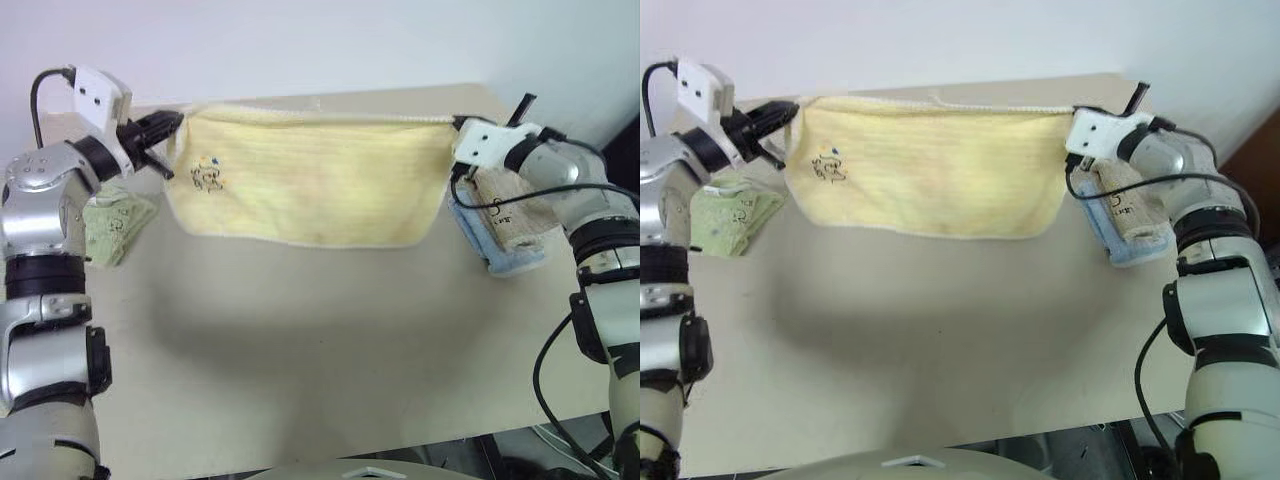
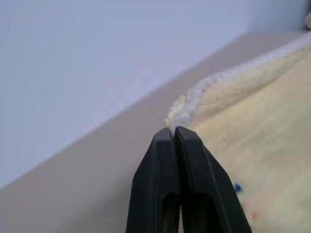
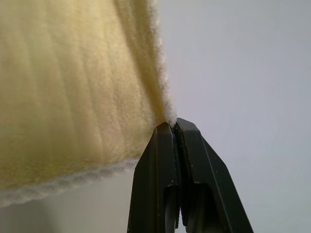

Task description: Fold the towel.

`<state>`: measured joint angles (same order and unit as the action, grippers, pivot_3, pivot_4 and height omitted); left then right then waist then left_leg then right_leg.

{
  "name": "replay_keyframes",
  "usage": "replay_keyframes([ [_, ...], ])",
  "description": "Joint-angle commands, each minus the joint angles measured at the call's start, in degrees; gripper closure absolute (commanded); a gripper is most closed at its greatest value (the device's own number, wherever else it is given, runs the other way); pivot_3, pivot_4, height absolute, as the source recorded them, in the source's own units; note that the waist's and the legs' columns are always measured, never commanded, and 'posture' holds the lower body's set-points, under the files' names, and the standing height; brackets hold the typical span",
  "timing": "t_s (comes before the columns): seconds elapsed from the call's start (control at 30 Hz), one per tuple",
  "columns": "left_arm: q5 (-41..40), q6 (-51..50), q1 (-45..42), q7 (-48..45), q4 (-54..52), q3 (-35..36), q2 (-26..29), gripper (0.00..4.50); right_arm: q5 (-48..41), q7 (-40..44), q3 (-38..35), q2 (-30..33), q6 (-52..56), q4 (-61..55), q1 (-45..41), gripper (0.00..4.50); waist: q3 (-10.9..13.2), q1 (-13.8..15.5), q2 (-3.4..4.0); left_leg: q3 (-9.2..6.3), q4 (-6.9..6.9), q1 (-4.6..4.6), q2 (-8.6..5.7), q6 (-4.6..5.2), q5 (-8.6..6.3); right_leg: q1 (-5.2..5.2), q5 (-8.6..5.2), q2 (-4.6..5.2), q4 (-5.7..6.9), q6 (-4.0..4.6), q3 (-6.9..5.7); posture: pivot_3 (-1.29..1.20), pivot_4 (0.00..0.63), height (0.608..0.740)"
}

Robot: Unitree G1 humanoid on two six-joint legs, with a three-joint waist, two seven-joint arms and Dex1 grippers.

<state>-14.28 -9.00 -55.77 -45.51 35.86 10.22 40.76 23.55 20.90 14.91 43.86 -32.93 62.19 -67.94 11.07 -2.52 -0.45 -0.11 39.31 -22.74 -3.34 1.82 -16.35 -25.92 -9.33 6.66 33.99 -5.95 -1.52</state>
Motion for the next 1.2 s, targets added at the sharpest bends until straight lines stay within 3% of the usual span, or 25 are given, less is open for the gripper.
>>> replay_keyframes([
  [0.03,0.4,3.8,-7.2,2.2,6.3,2.1,1.2,4.5,-3.4,1.4,-4.4,1.8,3.2,0.3,-6.2,4.48,0.0,-0.1,0.0,0.01,-0.03,0.01,0.0,0.0,0.0,-0.02,0.0,0.0,0.0,0.0,0.0,0.0,0.15,0.728],
  [0.13,0.1,5.8,-10.3,0.2,9.8,2.3,2.3,4.5,-5.5,4.2,-6.0,2.8,3.9,-0.5,-8.1,4.48,0.0,0.0,0.0,0.02,-0.14,0.0,0.02,-0.02,0.0,-0.08,-0.02,-0.01,-0.01,-0.03,0.01,0.0,0.15,0.728],
  [0.27,-3.2,4.5,-6.5,-10.2,6.7,3.3,6.7,4.5,-15.8,19.5,-10.9,5.5,6.4,-9.9,-3.2,4.48,0.0,-0.1,0.01,0.09,-0.14,-0.09,0.02,0.0,-0.01,-0.13,-0.03,0.0,-0.06,-0.05,0.04,0.0,0.15,0.728],
  [0.43,-8.2,-0.9,8.9,-22.5,-5.6,4.2,12.1,4.5,-27.6,35.2,-13.9,9.2,18.8,-34.4,16.2,4.48,0.0,0.1,0.01,0.09,-0.06,-0.15,0.05,0.14,-0.09,-0.11,-0.08,0.03,-0.08,-0.12,0.05,0.0,0.15,0.728],
  [0.5,-9.3,-3.4,18.4,-25.1,-12.6,4.7,14.0,4.5,-32.0,39.4,-14.7,11.3,25.1,-46.5,28.5,4.48,0.0,0.4,0.01,0.09,-0.01,-0.2,0.04,0.15,-0.09,-0.15,-0.08,0.06,-0.05,-0.12,0.05,0.0,0.15,0.728],
  [0.6,-9.2,-4.4,31.1,-28.1,-21.5,4.6,16.5,4.5,-36.9,41.9,-16.2,12.7,33.0,-59.9,42.0,4.48,0.0,1.0,0.02,0.06,-0.02,-0.22,0.05,0.16,-0.11,-0.25,-0.09,0.1,0.02,-0.11,0.06,0.0,0.15,0.728],
  [0.7,-10.6,-7.9,37.2,-27.8,-27.3,5.7,17.7,4.5,-39.6,43.7,-17.3,13.9,38.0,-68.1,50.1,4.48,0.0,1.7,0.02,0.11,0.06,-0.22,0.05,0.13,-0.1,-0.35,-0.07,0.14,-0.02,-0.08,0.16,0.0,0.15,0.728],
  [0.9,-12.6,-12.1,40.7,-27.8,-30.8,8.2,19.8,4.5,-43.8,48.9,-19.0,17.1,44.0,-72.9,54.1,4.48,0.0,2.0,0.05,-0.03,0.19,0.48,0.26,-0.12,-0.21,0.59,-0.29,0.11,-0.4,0.01,0.01,0.0,0.15,0.728],
  [1.07,-12.7,-13.2,41.8,-28.9,-31.1,9.4,21.9,4.5,-46.2,54.2,-20.7,20.5,46.8,-74.9,57.6,4.48,0.0,2.0,0.04,-0.03,0.05,0.4,0.26,0.01,-0.15,0.53,-0.17,0.11,-0.64,0.15,-0.06,0.0,0.15,0.728],
  [1.2,-10.9,-11.6,43.0,-28.7,-29.7,8.7,22.9,4.5,-44.8,53.6,-21.0,20.5,46.1,-73.8,58.0,4.48,0.0,2.0,0.05,-0.01,-0.17,0.32,0.2,0.1,-0.17,0.4,-0.06,0.11,-0.68,-0.01,-0.1,0.0,0.15,0.728],
])
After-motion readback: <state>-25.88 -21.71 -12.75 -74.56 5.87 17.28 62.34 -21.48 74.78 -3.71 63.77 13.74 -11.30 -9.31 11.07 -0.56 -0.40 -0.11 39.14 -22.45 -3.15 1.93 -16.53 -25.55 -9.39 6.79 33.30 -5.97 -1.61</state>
